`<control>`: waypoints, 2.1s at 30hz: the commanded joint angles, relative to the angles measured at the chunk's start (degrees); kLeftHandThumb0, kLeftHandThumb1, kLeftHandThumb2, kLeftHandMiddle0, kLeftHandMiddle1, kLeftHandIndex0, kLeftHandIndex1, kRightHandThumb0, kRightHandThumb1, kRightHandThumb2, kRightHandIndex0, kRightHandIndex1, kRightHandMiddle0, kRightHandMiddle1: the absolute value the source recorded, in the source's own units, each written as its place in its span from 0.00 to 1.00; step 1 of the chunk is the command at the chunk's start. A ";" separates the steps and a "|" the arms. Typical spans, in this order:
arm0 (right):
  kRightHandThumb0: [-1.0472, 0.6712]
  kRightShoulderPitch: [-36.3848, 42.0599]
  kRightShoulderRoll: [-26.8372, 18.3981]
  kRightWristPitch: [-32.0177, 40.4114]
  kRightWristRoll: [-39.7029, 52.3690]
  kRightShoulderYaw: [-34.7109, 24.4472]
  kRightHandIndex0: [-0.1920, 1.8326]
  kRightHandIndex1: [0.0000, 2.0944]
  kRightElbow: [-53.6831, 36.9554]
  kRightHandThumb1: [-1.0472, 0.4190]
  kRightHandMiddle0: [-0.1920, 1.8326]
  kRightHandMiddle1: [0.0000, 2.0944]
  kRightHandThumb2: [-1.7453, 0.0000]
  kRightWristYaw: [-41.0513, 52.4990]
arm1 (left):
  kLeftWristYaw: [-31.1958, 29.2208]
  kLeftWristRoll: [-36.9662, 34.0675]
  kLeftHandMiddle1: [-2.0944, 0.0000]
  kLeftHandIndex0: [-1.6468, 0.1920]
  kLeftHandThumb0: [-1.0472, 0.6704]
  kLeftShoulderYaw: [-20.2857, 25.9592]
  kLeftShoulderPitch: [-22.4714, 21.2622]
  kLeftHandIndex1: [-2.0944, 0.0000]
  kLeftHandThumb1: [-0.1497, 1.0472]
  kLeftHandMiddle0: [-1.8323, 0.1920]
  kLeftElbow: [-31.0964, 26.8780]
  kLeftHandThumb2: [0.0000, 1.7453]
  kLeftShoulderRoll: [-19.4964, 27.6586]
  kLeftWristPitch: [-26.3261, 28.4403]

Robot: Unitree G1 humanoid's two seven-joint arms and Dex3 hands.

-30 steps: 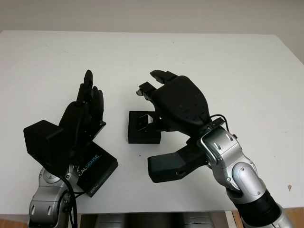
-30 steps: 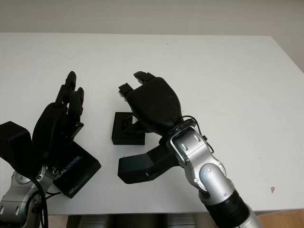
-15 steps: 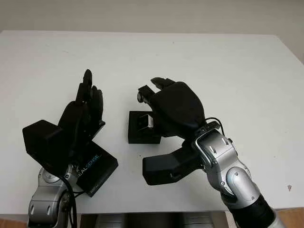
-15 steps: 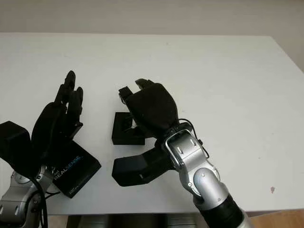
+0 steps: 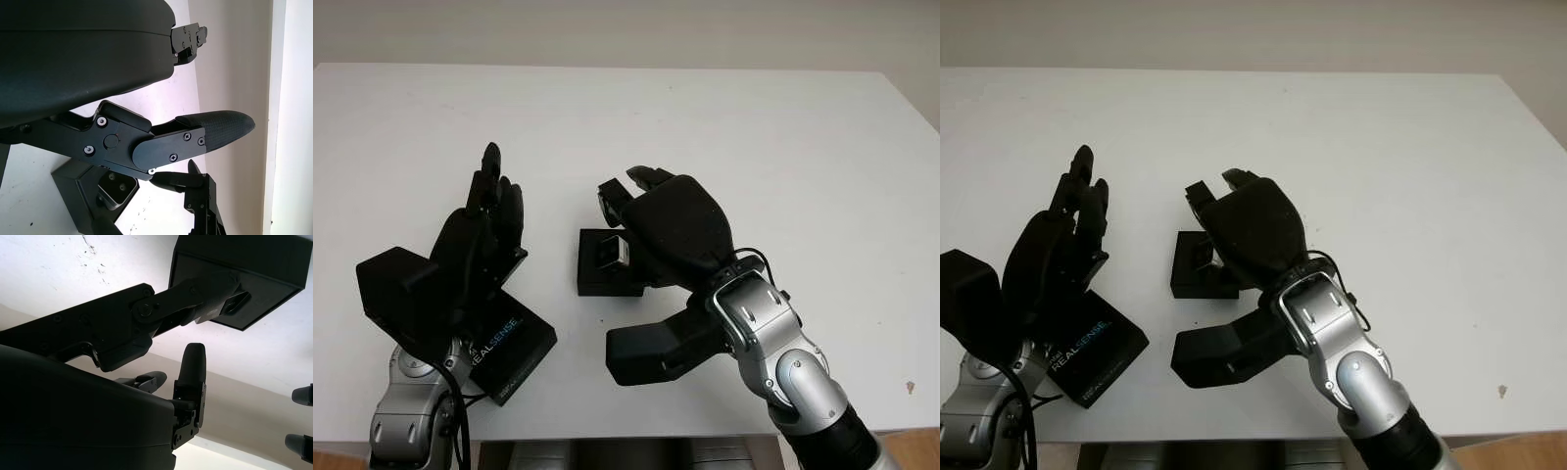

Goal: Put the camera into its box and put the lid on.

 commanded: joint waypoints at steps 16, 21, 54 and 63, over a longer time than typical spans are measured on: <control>0.19 -0.84 1.56 2.68 0.80 0.51 0.33 0.03 5.25 0.04 0.12 0.79 0.97 -3.87 | 0.31 0.27 0.97 1.00 0.14 -0.13 0.28 0.98 1.00 0.99 -0.81 0.37 -0.12 0.13; 0.21 -1.01 1.45 2.60 1.82 0.32 0.34 0.04 5.41 0.05 0.16 0.76 0.97 -3.99 | 0.22 0.30 0.98 1.00 0.15 -0.09 0.32 0.98 1.00 0.99 -0.73 0.38 -0.05 -0.34; 0.37 -0.26 -0.41 -0.49 8.51 0.98 0.18 0.57 8.09 0.07 0.32 0.74 0.97 -13.07 | 0.15 0.44 0.97 1.00 0.15 0.07 1.12 0.98 1.00 0.99 -1.47 0.38 0.23 -0.51; 0.36 -0.76 -0.90 -1.36 10.00 0.89 0.15 0.63 9.08 0.07 0.31 0.77 0.97 -14.01 | -0.04 0.25 0.98 1.00 0.15 0.16 1.43 0.98 1.00 0.99 -1.68 0.38 0.30 -0.49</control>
